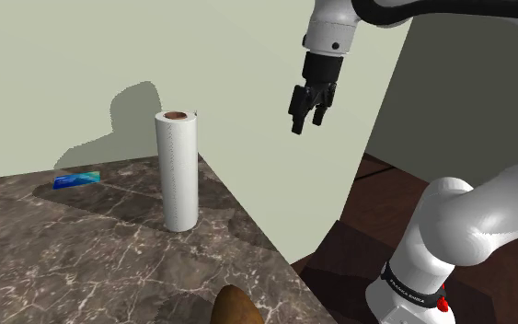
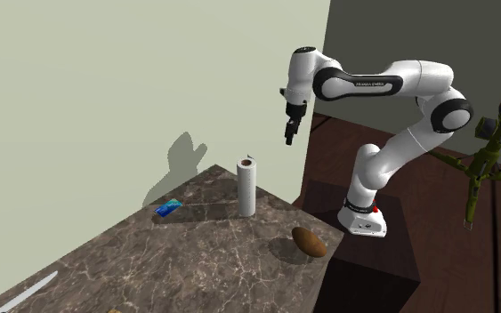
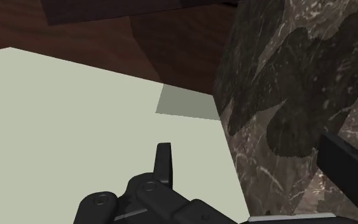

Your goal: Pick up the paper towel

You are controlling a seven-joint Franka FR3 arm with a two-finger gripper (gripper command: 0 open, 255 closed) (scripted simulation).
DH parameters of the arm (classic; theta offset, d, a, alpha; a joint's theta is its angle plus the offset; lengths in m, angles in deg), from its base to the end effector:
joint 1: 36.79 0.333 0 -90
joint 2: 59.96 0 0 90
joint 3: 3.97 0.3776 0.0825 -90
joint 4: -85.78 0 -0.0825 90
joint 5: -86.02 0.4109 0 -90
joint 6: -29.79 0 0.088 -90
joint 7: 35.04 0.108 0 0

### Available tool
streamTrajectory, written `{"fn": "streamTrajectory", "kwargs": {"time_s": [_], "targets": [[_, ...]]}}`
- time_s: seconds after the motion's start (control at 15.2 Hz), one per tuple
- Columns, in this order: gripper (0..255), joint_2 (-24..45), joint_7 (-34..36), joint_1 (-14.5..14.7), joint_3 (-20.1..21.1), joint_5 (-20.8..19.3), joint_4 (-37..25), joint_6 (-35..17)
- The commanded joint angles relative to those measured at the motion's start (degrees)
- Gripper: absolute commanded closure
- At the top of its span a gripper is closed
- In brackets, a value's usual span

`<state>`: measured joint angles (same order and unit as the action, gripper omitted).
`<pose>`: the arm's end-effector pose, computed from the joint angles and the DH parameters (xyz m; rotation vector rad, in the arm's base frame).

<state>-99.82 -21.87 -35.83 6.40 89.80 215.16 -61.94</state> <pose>0.3154 0.0943 0.6518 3.0961 -0.1127 0.0611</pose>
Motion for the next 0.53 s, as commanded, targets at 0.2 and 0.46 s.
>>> {"fn": "streamTrajectory", "kwargs": {"time_s": [0.2,0.46], "targets": [[0,6.13,10.16,-0.05,6.43,2.69,-7.88,1.63],[0,12.31,18.33,-0.59,11.56,3.49,-15.3,2.7]]}}
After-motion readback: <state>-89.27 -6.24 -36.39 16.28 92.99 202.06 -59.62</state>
